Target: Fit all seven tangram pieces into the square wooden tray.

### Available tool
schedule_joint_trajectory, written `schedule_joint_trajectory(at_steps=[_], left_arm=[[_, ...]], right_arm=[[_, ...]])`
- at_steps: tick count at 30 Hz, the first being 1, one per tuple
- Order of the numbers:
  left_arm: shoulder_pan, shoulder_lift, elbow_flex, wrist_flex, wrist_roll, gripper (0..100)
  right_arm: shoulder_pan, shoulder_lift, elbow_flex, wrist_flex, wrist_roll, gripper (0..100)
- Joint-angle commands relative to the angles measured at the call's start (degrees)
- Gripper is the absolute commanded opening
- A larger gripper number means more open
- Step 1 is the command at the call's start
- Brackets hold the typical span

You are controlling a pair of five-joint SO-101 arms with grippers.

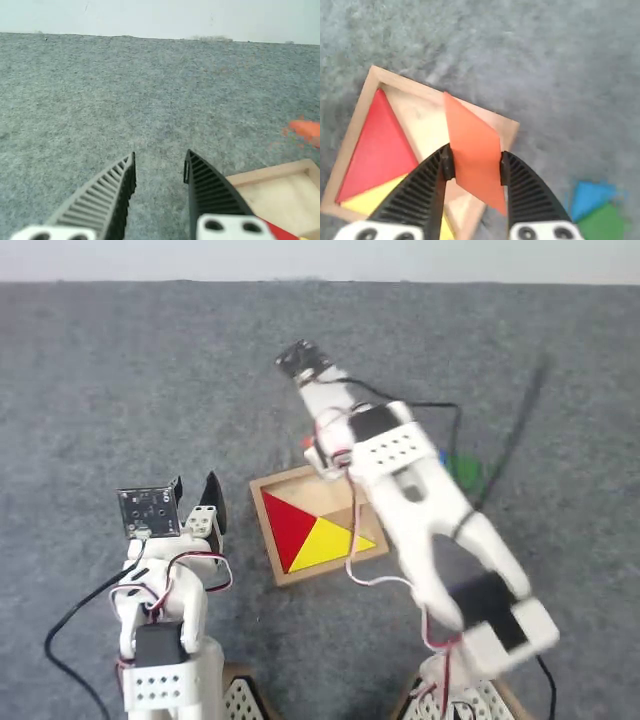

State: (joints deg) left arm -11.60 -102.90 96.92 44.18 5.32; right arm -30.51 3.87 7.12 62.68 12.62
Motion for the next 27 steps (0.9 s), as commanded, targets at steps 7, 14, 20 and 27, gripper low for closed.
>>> schedule_joint_trajectory(at_steps=[7, 14, 20, 27], left_arm=[[0.35, -0.88, -0.48, 0.26, -0.7, 15], [0.35, -0.88, -0.48, 0.26, -0.7, 15], [0.35, -0.88, -0.48, 0.26, -0.7, 15], [0.35, -0.88, -0.48, 0.88, -0.7, 15]], right_arm=[[27.74, -16.84, 5.98, 16.31, 13.63, 3.7], [54.37, -19.38, 24.7, 2.07, 24.97, 3.7], [67.03, -19.38, 32.97, -5.23, 28.31, 4.2], [72.48, -19.38, 35.78, -9.01, 28.75, 13.9]])
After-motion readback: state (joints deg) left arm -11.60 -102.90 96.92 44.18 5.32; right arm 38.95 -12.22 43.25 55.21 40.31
